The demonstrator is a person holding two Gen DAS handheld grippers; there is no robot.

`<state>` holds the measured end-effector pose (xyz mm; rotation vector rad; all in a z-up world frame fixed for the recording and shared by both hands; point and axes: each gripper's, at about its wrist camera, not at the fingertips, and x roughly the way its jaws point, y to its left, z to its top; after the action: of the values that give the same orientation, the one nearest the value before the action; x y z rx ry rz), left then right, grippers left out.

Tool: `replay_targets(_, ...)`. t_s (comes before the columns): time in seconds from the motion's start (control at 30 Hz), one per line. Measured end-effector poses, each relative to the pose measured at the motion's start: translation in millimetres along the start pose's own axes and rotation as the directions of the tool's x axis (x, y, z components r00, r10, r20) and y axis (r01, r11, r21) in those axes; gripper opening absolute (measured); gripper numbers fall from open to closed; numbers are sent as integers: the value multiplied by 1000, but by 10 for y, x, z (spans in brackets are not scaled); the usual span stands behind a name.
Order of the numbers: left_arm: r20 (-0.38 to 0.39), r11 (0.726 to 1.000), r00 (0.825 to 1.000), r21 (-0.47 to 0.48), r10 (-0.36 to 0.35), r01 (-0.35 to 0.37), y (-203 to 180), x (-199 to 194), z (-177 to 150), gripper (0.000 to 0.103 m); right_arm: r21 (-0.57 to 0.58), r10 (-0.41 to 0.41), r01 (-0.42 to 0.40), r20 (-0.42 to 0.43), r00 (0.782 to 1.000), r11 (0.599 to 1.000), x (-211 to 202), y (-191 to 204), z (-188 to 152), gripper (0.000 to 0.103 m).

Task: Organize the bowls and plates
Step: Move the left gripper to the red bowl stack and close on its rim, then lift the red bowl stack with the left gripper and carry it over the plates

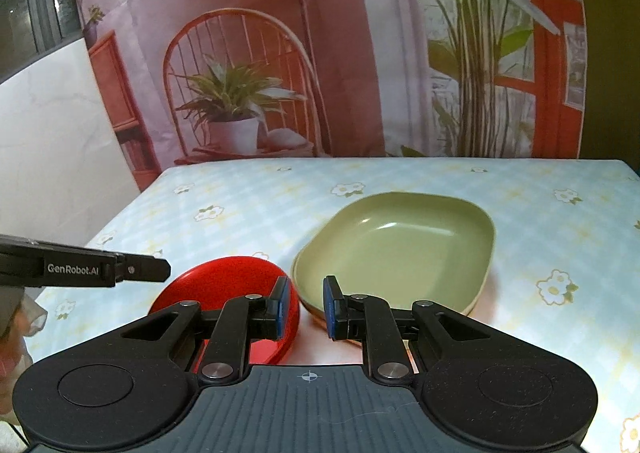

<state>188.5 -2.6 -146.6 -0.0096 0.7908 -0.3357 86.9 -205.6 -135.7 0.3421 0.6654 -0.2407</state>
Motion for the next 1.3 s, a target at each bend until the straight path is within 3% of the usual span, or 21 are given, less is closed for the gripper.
replay_targets(0.2, 0, 999, 1000, -34, -9, 9, 45, -3, -75, 27, 3, 15, -15, -9, 1000, 1000, 14, 47, -57, 17)
replay_targets(0.67, -37, 996, 996, -45, -83, 82, -62, 104, -266, 27, 25, 25, -24, -57, 998, 999, 124, 62, -173, 17)
replay_targets(1.3, -34, 992, 994, -65, -108, 105, -89, 174, -339, 25, 85, 69, -61, -92, 993, 995, 240, 39, -310, 24)
